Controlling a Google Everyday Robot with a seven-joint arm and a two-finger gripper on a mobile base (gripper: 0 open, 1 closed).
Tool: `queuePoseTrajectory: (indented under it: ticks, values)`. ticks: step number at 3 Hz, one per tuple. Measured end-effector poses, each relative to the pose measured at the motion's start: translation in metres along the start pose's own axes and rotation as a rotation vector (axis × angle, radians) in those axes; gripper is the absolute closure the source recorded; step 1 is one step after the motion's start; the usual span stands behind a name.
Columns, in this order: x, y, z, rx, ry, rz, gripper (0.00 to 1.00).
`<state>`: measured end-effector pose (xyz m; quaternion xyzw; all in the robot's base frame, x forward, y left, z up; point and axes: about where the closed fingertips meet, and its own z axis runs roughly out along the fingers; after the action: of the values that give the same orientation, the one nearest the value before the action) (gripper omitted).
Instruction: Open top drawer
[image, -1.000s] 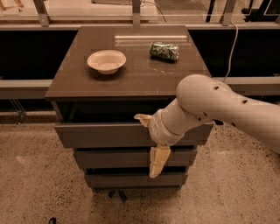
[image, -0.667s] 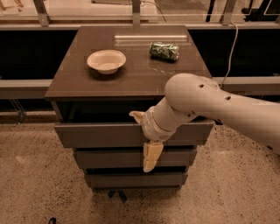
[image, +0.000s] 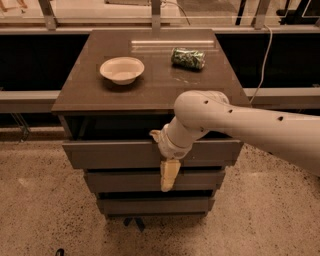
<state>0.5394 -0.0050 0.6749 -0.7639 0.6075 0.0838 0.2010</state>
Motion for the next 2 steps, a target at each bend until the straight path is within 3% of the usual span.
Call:
queuePoseTrajectory:
  ticks: [1, 2]
  values:
    - [0.012, -0.012, 0.010, 0.004, 0.026, 0.021, 0.00]
    - [0.015, -0.022, 0.011, 0.014, 0.051, 0.018, 0.19]
